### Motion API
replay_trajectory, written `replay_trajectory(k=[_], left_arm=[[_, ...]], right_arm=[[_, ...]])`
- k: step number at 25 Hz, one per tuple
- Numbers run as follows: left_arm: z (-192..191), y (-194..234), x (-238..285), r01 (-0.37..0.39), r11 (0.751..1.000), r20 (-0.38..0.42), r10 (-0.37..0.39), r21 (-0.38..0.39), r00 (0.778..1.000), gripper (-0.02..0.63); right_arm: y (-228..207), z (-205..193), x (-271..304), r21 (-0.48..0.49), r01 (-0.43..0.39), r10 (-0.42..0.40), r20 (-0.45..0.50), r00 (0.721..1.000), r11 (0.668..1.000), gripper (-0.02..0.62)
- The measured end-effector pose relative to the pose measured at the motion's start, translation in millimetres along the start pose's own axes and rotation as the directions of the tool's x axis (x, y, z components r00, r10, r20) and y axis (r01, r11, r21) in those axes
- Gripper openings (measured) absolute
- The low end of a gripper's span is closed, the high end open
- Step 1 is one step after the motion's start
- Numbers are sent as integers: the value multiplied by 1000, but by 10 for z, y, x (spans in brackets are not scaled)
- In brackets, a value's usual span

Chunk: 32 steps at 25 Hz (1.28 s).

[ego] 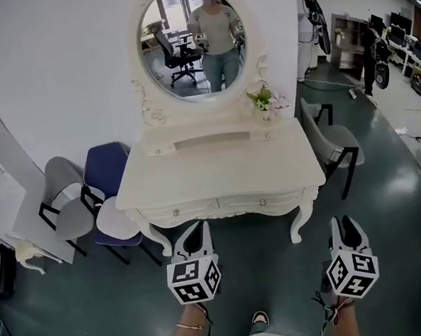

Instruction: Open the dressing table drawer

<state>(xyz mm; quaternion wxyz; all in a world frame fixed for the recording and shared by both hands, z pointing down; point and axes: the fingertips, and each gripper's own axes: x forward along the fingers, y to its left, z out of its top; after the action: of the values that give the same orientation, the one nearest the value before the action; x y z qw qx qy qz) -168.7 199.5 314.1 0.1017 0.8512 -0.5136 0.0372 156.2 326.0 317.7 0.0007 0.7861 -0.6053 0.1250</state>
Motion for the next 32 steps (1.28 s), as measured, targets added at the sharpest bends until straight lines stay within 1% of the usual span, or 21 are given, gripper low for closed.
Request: replay_trajectory(k=[4, 8, 16, 20, 24, 32], left_arm=[[80, -97, 294, 0, 1000, 7, 0, 2, 1000, 20], [78, -145, 489, -6, 1000, 1, 6, 3, 1000, 20], [-50, -59, 772, -25, 1000, -32, 25, -5, 999, 20], [-66, 18, 983, -32, 999, -43, 31, -17, 999, 20], [-25, 59, 1316, -20, 999, -38, 19, -35, 999, 20], [247, 103, 2190, 28, 999, -18, -29, -31, 999, 20]], right_arm=[[-118, 25, 276, 11, -10, 10, -6, 1000, 1000, 121], [-190, 44, 491, 14, -22, 22, -12, 1000, 1000, 117], [-187, -119, 833, 28, -34, 35, -55, 998, 999, 115], [-168, -127, 1020, 20, -38, 39, -66, 997, 999, 114], [-237, -53, 1263, 15, -14, 15, -58, 998, 1000, 114], [-329, 247, 1921, 6, 31, -31, -35, 999, 999, 114]])
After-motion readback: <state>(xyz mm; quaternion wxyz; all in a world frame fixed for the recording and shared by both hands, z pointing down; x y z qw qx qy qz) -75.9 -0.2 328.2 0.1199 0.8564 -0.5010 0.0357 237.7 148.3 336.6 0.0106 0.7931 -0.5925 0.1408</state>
